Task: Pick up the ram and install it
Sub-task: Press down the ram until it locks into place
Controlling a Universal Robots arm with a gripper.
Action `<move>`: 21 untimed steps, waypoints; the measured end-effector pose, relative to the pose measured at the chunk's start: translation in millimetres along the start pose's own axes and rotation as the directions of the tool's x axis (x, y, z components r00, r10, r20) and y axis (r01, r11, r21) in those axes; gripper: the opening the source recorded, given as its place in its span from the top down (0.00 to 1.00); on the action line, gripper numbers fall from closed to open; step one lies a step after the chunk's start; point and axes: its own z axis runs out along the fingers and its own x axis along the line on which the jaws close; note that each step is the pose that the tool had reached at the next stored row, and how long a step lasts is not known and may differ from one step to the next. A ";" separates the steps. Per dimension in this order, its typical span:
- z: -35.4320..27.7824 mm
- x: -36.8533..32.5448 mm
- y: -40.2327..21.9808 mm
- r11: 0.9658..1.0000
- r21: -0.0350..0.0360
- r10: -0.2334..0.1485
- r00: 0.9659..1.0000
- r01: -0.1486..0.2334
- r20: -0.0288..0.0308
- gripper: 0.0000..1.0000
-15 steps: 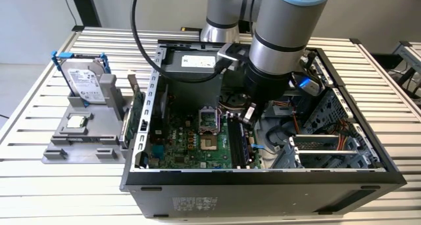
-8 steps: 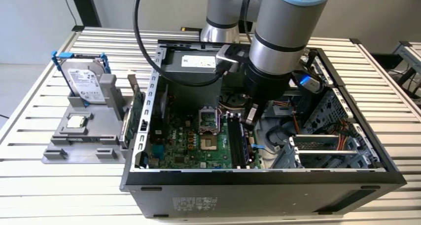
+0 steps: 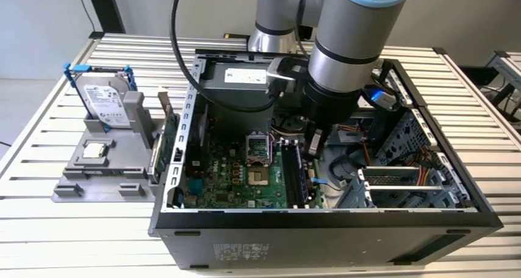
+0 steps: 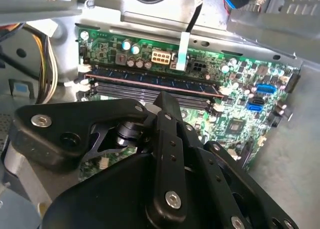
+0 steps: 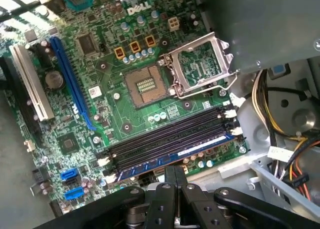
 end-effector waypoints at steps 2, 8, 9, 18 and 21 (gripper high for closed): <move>0.0 0.0 0.0 1.000 0.000 -0.026 1.000 0.026 0.000 1.00; 0.1 0.0 0.0 0.994 -0.001 -0.106 0.994 0.106 0.001 1.00; 0.0 0.0 0.0 0.993 -0.001 -0.121 0.993 0.121 0.002 1.00; 0.1 -0.4 0.1 0.968 -0.002 -0.253 0.968 0.253 0.003 1.00; 0.1 -0.5 0.2 0.956 -0.002 -0.295 0.956 0.295 0.004 1.00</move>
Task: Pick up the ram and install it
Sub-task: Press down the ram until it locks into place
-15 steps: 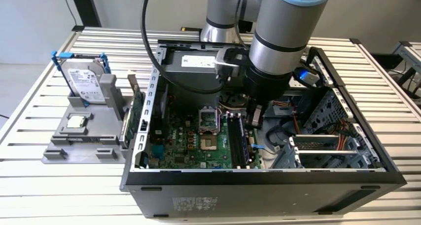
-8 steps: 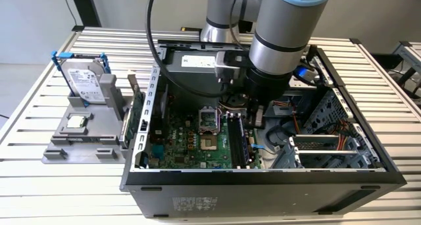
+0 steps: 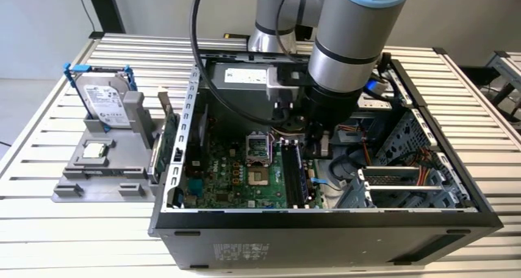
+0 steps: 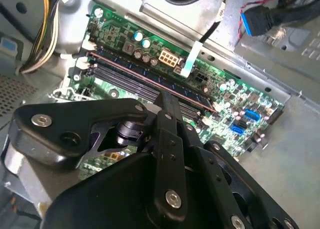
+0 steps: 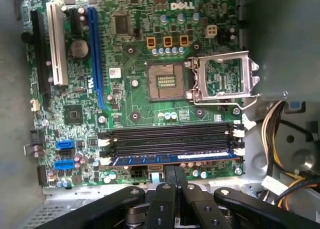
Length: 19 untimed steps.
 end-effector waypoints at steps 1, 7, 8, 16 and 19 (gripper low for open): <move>0.0 0.0 0.0 1.000 0.000 -0.014 1.000 0.014 0.000 1.00; 0.2 0.0 0.0 0.997 -0.001 -0.082 0.997 0.082 0.001 1.00; 0.2 0.0 0.0 0.996 -0.001 -0.094 0.996 0.094 0.001 1.00; 0.2 0.0 0.0 0.988 -0.001 -0.154 0.988 0.154 0.002 1.00; 0.2 0.0 0.0 0.987 -0.001 -0.160 0.987 0.160 0.002 1.00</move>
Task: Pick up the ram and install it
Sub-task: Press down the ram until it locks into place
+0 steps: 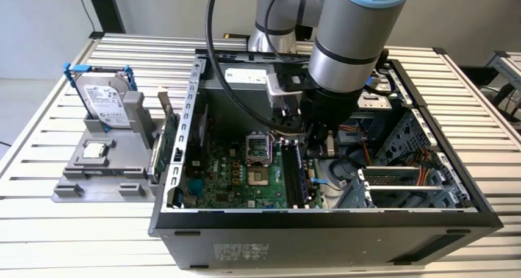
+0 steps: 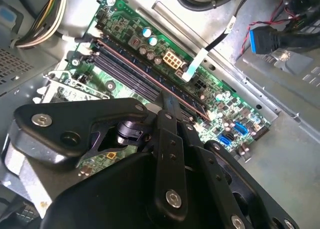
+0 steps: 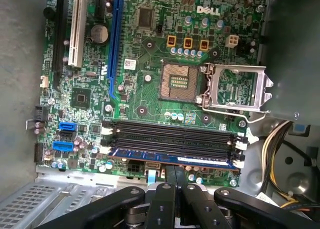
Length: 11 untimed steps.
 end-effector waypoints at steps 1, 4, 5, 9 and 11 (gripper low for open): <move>0.0 0.0 0.1 1.000 0.000 0.000 1.000 0.000 0.000 1.00; 0.0 0.0 0.1 1.000 0.000 0.000 1.000 0.000 0.000 1.00; 0.0 0.0 0.2 1.000 0.000 0.000 1.000 0.000 0.000 1.00; 0.4 0.0 0.2 1.000 0.000 0.000 1.000 0.000 0.000 1.00; 1.5 0.0 0.2 1.000 0.000 -0.001 1.000 0.001 -0.001 1.00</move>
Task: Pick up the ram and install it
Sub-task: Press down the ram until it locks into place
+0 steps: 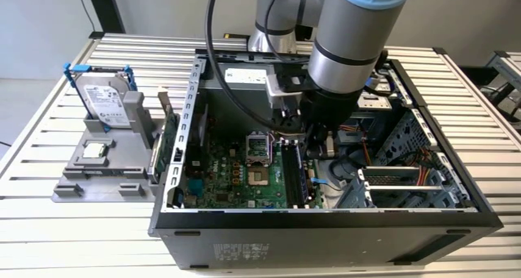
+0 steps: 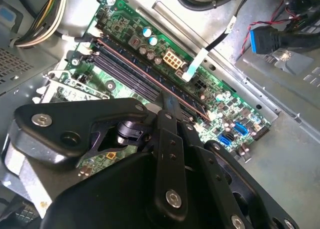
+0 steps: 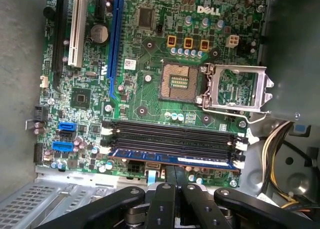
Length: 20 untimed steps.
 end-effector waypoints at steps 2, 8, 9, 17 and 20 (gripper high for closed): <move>1.6 0.0 0.0 1.000 -0.001 -0.001 1.000 0.001 -0.002 1.00; 8.6 0.0 0.1 1.000 -0.002 -0.019 1.000 0.019 -0.005 1.00; 10.0 0.0 0.1 1.000 -0.002 -0.021 1.000 0.021 -0.005 1.00; 15.5 0.1 0.2 0.999 -0.003 -0.039 0.999 0.039 -0.006 1.00; 15.7 0.2 0.2 0.999 -0.003 -0.039 0.999 0.039 -0.006 1.00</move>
